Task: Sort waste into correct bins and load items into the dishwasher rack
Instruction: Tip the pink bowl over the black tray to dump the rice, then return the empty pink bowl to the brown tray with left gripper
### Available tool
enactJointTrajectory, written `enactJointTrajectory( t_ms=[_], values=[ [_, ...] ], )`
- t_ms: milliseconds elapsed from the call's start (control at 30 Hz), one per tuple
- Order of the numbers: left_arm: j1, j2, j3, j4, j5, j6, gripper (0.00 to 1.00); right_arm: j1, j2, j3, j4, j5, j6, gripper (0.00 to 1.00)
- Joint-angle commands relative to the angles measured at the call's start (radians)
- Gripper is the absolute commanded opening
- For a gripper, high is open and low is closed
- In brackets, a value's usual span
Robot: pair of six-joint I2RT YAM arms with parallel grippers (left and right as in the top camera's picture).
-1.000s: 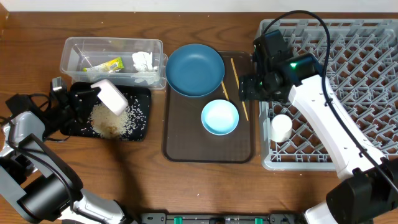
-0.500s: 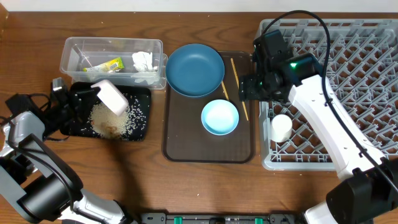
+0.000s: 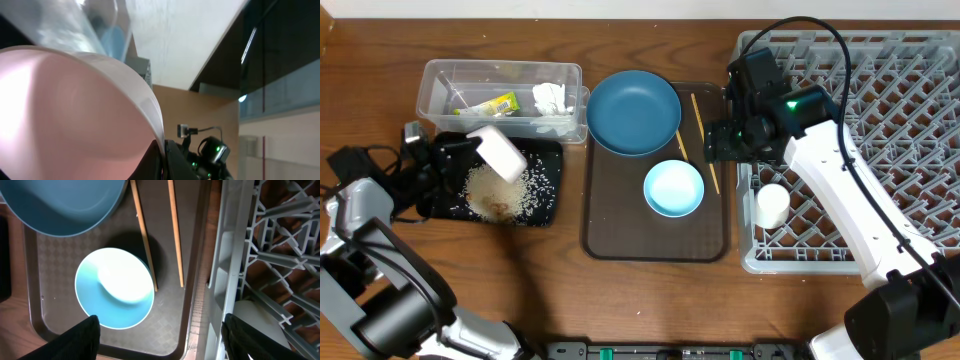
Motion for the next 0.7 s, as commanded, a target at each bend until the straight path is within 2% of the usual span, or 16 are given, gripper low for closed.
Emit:
enactJointTrajectory(
  t_ms=[0, 167, 300, 500, 600, 667],
  values=[
    [-0.058, -0.12, 0.017, 0.002, -0.004, 0.003, 0.06, -0.003, 0.006, -0.006, -0.004, 0.006, -0.016, 0.76],
    [-0.13, -0.272, 0.017, 0.002, -0.216, 0.004, 0.06, -0.003, 0.006, -0.006, -0.009, 0.007, -0.016, 0.76],
    [-0.137, -0.322, 0.017, -0.023, -0.414, 0.024, 0.06, -0.003, 0.006, -0.006, -0.019, 0.007, -0.032, 0.76],
    [-0.167, -0.322, 0.017, -0.049, -0.319, 0.029, 0.06, -0.003, 0.006, -0.006, -0.027, 0.008, -0.039, 0.76],
    [-0.244, -0.341, 0.017, -0.1, -0.332, 0.096, 0.06, -0.003, 0.006, -0.006, -0.022, 0.008, -0.039, 0.76],
    [-0.327, -0.364, 0.017, -0.159, -0.41, 0.138, 0.06, -0.004, 0.006, -0.006, -0.022, 0.008, -0.039, 0.77]
  ],
)
